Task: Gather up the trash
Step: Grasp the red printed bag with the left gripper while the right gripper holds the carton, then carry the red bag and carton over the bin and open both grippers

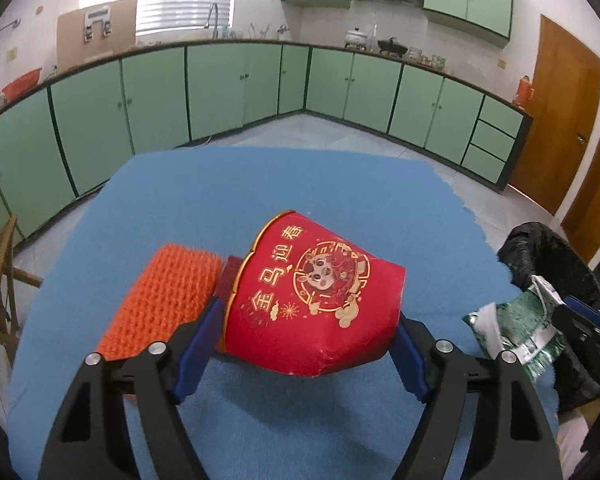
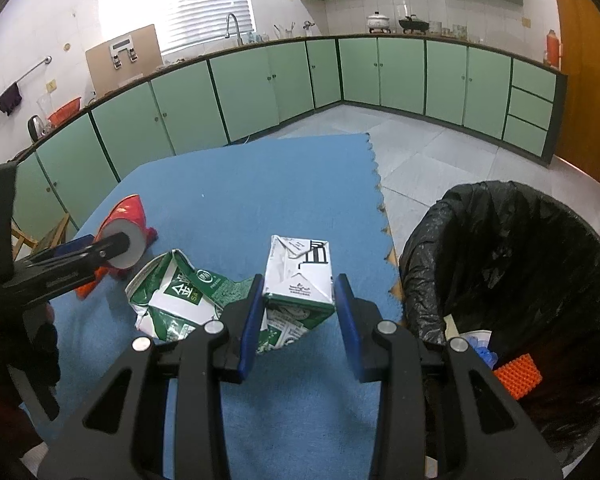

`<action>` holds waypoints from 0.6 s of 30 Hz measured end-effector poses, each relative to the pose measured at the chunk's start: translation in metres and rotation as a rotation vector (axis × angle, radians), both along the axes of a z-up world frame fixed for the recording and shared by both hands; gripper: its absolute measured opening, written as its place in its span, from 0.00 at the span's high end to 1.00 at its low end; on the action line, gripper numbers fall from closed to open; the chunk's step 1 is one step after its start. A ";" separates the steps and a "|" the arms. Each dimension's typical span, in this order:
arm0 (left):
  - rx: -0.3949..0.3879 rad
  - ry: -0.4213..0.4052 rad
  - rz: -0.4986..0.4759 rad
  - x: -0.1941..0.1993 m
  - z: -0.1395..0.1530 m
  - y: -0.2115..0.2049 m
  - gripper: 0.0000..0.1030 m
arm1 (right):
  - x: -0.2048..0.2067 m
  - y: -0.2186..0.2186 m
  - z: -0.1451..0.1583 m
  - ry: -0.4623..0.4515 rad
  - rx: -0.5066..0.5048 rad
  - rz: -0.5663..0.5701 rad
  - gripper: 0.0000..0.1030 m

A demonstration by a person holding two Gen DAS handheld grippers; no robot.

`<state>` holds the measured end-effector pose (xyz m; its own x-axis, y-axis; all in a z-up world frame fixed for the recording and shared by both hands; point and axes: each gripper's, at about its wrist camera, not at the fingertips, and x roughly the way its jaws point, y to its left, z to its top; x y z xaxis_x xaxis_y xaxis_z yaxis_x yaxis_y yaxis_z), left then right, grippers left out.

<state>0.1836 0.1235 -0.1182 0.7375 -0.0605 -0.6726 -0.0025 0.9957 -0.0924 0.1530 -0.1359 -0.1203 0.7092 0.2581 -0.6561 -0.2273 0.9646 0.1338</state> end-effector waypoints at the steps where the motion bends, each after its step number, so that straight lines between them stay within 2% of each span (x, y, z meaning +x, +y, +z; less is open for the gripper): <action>1: -0.001 -0.004 -0.003 -0.001 0.003 -0.001 0.26 | -0.001 0.000 0.003 -0.004 0.001 0.000 0.67; 11: 0.001 -0.061 -0.044 -0.028 0.039 -0.020 0.26 | -0.020 -0.013 0.036 -0.071 0.008 0.003 0.67; 18: 0.005 -0.101 -0.081 -0.040 0.059 -0.040 0.26 | -0.036 -0.037 0.055 -0.111 0.002 -0.029 0.67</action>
